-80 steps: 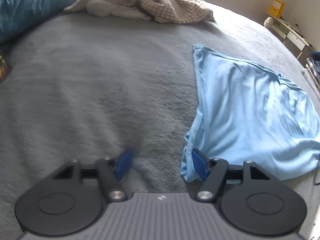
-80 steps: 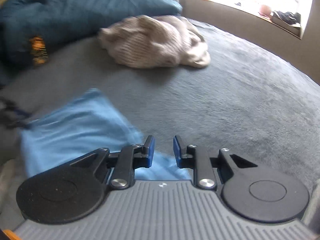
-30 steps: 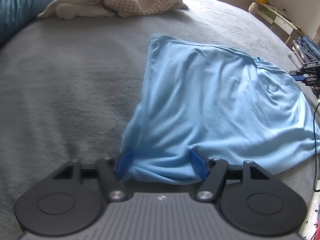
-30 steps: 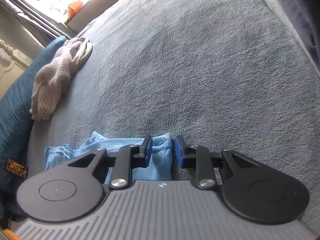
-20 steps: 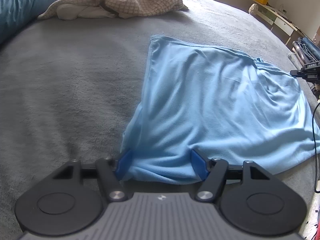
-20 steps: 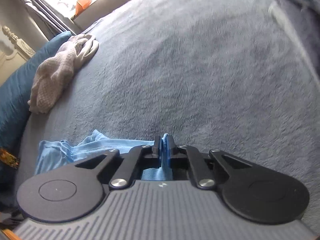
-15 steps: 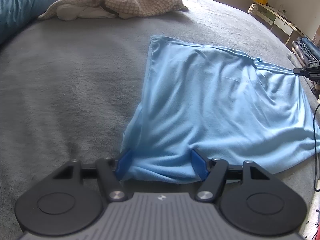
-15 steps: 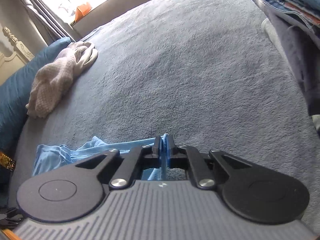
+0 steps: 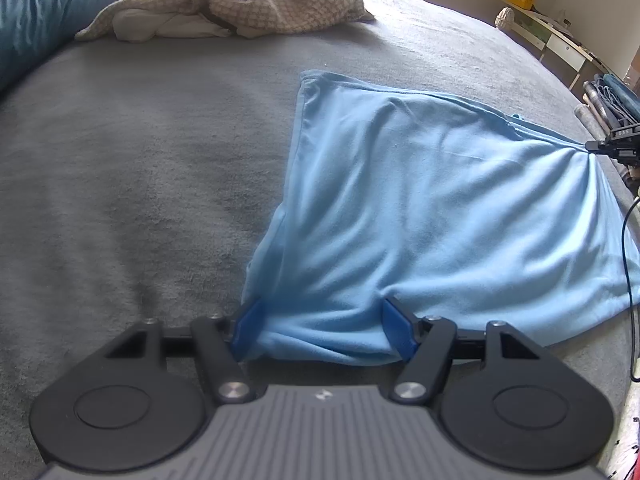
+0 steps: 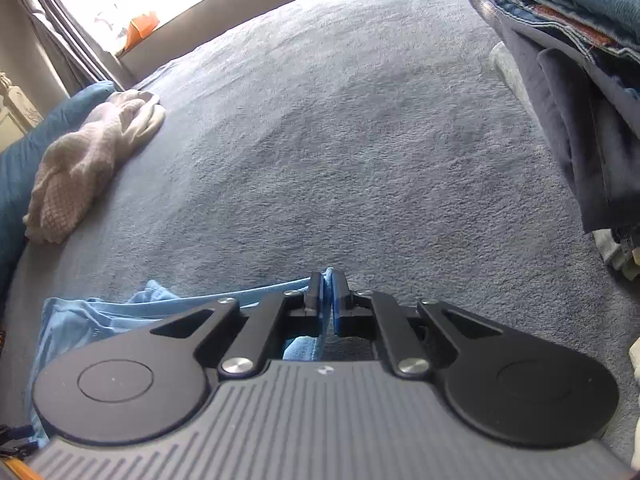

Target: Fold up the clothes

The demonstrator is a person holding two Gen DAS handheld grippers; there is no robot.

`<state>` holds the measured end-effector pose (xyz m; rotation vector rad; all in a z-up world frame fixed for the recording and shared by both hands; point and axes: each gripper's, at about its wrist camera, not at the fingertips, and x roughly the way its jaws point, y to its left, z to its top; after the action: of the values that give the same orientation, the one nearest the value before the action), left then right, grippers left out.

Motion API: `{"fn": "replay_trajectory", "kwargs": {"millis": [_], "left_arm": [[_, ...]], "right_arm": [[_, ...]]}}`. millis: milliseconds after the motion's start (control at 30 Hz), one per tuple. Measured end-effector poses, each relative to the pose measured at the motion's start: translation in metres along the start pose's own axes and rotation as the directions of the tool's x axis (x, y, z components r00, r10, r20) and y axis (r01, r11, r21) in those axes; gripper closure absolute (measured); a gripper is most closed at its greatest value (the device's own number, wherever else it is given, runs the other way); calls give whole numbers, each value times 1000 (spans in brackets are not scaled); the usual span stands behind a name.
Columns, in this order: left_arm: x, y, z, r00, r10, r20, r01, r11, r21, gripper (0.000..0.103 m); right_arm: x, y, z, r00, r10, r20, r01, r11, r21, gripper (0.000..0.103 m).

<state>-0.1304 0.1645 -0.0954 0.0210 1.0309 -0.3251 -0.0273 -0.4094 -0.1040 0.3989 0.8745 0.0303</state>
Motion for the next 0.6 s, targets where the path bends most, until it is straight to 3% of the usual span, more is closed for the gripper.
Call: {"fn": "replay_trajectory", "kwargs": {"millis": [167,267,333,400,433,500,533,600], "left_arm": [[0,0,-1,1000,0,1,0,1000,-1,36],[-1,-1,-1,1000,2,0,-2,1000,-2,36],[-1,-1,-1,1000,3,-2,-3,1000,1,36],[-1,-1,0,1000,4,-5,-4,1000,2,36],[-1,-1,0,1000,7,-7,-7,1000,3,36],[-1,-2,1,1000,12,-8,-12,1000,5,36],[-2,-3,1,1000,14,-8,-14,1000,5,36],[-2,-3,1,1000,16,-5,-16,1000,3,36]], "right_arm": [[4,-5,2,998,-59,-2,59,997,43,97],[-8,-1,8,995,-79,65,75,995,64,94],[-13,20,12,997,10,72,-10,1000,1,94],[-10,60,11,992,124,6,-121,979,-165,94],[-7,85,8,983,175,-49,-182,946,-270,94],[2,138,-10,956,239,-170,-292,828,-479,94],[8,161,-22,940,255,-227,-340,759,-555,95],[26,191,-44,913,254,-319,-405,662,-631,95]]}}
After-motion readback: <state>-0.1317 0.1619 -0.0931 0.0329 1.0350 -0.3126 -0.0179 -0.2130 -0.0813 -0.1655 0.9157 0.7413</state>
